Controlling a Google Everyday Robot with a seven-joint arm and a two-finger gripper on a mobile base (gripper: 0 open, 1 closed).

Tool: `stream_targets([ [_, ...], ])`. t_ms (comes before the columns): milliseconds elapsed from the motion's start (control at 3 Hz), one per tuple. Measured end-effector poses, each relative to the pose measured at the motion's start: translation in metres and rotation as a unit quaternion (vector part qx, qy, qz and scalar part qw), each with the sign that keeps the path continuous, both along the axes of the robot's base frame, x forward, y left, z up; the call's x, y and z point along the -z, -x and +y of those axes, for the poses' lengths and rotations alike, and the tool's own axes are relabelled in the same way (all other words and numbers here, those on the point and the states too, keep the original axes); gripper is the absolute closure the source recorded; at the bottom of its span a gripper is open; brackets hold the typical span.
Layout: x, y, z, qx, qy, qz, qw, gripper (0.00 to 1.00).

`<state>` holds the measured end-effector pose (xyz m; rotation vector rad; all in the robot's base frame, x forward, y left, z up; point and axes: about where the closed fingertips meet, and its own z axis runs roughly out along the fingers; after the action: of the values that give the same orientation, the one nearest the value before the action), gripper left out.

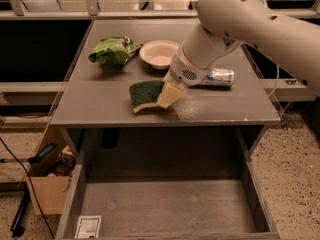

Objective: Pick sponge from top drawer and place on counter

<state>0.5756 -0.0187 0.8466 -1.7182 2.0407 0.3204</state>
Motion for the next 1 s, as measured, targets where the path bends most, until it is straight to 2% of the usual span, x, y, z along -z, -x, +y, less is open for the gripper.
stream_targets([
  [1000, 0.0, 0.0, 0.0001, 0.0, 0.0, 0.0, 1.0, 0.27],
])
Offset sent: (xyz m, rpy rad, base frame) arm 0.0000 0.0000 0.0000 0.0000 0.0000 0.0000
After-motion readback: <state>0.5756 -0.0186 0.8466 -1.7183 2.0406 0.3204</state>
